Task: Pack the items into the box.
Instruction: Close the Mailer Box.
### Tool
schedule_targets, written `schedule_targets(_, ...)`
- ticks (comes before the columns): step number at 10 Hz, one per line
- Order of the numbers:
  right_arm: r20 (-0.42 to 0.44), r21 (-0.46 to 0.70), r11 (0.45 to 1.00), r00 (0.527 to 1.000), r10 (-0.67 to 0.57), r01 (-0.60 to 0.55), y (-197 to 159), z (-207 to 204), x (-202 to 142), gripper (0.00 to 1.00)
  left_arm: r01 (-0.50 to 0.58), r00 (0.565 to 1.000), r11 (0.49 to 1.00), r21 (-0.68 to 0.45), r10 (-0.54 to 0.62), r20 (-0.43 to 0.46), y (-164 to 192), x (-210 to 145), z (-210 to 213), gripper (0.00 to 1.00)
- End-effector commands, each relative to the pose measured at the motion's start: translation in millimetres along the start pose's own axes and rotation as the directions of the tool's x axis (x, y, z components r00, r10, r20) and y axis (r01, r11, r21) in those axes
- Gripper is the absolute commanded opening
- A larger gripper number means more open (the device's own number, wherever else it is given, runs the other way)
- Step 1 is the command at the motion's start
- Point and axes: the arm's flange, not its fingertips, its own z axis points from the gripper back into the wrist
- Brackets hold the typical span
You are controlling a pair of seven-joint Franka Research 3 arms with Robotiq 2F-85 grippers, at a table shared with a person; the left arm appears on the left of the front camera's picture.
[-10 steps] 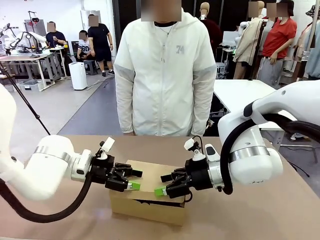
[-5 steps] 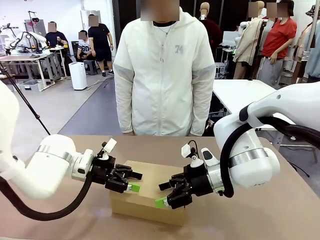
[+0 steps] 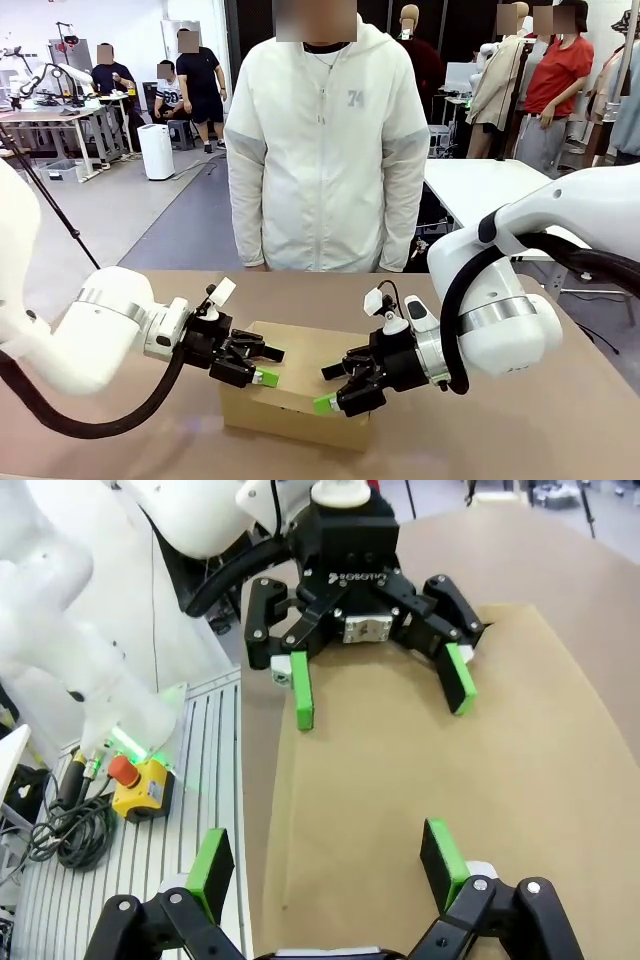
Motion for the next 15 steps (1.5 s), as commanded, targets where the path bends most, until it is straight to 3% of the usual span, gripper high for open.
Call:
schedule_targets(1, 0.116, 0.004, 0.999, 0.993, 0.031, -0.032, 1, 13, 0, 1.0, 0.043, 0.997, 0.999, 0.029, -0.045, 0.068, -13, 9, 20, 1.0)
schedule_targets(2, 0.191, 0.005, 1.0, 0.982, -0.004, 0.003, 3, 28, 8, 1.0, 0.068, 0.983, 0.996, 0.061, -0.077, 0.168, -26, 27, 40, 1.0)
schedule_targets(4, 0.24, 0.085, 0.988, 0.96, -0.146, 0.129, 1, 75, 22, 1.0, 0.014, 0.954, 0.994, 0.108, -0.045, 0.296, -52, 54, 87, 1.0)
schedule_targets(5, 0.229, 0.154, 0.95, 0.925, -0.303, 0.273, -5, 101, 29, 1.0, -0.081, 0.943, 0.992, 0.095, 0.045, 0.33, -59, 60, 111, 1.0)
schedule_targets(6, 0.183, 0.269, 0.875, 0.87, -0.457, 0.403, -10, 129, 35, 1.0, -0.263, 0.909, 0.962, 0.08, 0.218, 0.356, -62, 64, 140, 1.0)
schedule_targets(7, 0.112, 0.317, 0.778, 0.793, -0.599, 0.543, -17, 165, 35, 1.0, -0.429, 0.849, 0.901, 0.061, 0.38, 0.366, -65, 63, 169, 1.0)
schedule_targets(8, 0.071, 0.406, 0.695, 0.738, -0.671, 0.593, -18, 197, 32, 1.0, -0.638, 0.709, 0.77, 0.005, 0.585, 0.395, -70, 59, 210, 1.0)
schedule_targets(9, 0.078, 0.416, 0.655, 0.692, -0.717, 0.631, -18, 225, 28, 1.0, -0.772, 0.567, 0.636, 0.003, 0.686, 0.456, -77, 56, 240, 1.0)
schedule_targets(11, 0.131, 0.385, 0.537, 0.531, -0.837, 0.751, -21, 289, 2, 1.0, -0.922, 0.378, 0.38, 0.073, 0.846, 0.375, -93, 40, 275, 1.0)
schedule_targets(12, 0.205, 0.354, 0.521, 0.479, -0.854, 0.777, -23, 314, -18, 1.0, -0.938, 0.337, 0.342, 0.056, 0.863, 0.375, -98, 33, 291, 1.0)
schedule_targets(13, 0.237, 0.324, 0.535, 0.48, -0.845, 0.781, -27, 320, -29, 1.0, -0.929, 0.331, 0.369, 0.005, 0.828, 0.453, -97, 29, 300, 1.0)
schedule_targets(14, 0.25, 0.228, 0.56, 0.508, -0.824, 0.796, -40, 308, -34, 1.0, -0.885, 0.452, 0.453, 0.105, 0.787, 0.42, -84, 19, 290, 1.0)
schedule_targets(15, 0.217, 0.35, 0.541, 0.496, -0.841, 0.765, -26, 323, -28, 1.0, -0.885, 0.452, 0.453, 0.105, 0.787, 0.42, -84, 19, 290, 1.0)
